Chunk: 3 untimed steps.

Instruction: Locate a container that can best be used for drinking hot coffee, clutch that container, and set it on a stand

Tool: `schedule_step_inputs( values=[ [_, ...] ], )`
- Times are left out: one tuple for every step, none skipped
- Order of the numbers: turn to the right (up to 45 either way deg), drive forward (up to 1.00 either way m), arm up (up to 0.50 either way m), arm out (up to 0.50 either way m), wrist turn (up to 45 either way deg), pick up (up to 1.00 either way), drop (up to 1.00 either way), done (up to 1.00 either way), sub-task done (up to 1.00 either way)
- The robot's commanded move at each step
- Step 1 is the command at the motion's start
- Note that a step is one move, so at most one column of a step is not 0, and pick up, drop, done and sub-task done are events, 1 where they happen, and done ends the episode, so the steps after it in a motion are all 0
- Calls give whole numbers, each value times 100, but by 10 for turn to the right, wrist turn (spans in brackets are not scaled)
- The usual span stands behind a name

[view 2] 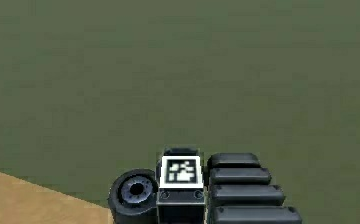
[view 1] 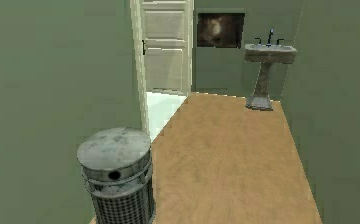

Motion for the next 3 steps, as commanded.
schedule_step_inputs(
  values=[
    [-30,0,0,0,0,0,0,0,0],
    [0,0,0,10,0,0,0,0,0],
    [0,0,0,0,450,0,0,0,0]
  ],
)
